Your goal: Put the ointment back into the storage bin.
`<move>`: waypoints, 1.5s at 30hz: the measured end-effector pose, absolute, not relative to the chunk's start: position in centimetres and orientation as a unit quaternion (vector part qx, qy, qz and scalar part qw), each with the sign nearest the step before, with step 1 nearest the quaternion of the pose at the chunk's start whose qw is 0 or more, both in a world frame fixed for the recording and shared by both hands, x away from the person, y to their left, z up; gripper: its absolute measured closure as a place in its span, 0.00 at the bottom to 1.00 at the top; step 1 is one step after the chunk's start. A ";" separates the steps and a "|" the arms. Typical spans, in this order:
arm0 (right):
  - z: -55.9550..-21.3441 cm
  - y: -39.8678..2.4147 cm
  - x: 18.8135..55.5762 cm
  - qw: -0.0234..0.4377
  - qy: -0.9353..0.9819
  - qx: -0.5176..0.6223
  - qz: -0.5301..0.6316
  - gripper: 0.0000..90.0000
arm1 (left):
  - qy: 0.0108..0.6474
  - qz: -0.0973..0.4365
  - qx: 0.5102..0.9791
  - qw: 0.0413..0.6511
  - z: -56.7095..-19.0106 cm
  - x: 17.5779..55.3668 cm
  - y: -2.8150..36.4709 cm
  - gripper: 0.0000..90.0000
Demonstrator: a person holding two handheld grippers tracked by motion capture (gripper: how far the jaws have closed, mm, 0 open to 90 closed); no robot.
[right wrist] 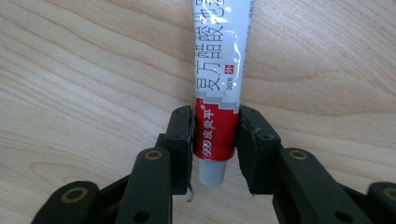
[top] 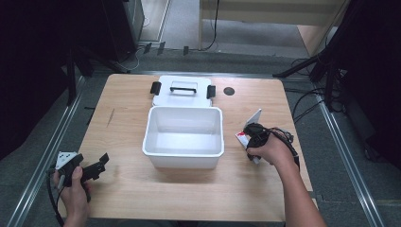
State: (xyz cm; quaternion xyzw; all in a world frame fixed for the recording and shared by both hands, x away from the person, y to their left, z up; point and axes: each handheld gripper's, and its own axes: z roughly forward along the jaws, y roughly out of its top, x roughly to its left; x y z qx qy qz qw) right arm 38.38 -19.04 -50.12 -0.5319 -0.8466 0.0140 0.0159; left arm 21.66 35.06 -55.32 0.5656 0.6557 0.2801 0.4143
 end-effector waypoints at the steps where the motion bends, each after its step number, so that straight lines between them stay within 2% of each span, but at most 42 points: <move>1: -50.1 -19.0 38.4 0.016 -0.847 -0.532 0.014 0.77 | 0.656 0.280 0.566 0.414 -55.3 21.7 35.1 0.00; 22: -50.5 -19.1 38.0 -0.002 -0.853 -0.521 -0.003 0.79 | 0.654 0.277 0.568 0.416 -55.3 21.7 35.1 0.00; 33: -50.4 -19.4 37.9 0.003 -0.858 -0.514 0.000 0.80 | 0.654 0.276 0.568 0.416 -55.3 21.6 35.0 0.00; 45: -48.0 -20.0 37.8 -0.014 -0.857 -0.515 -0.021 0.80 | 0.655 0.275 0.569 0.416 -55.3 21.6 35.0 0.00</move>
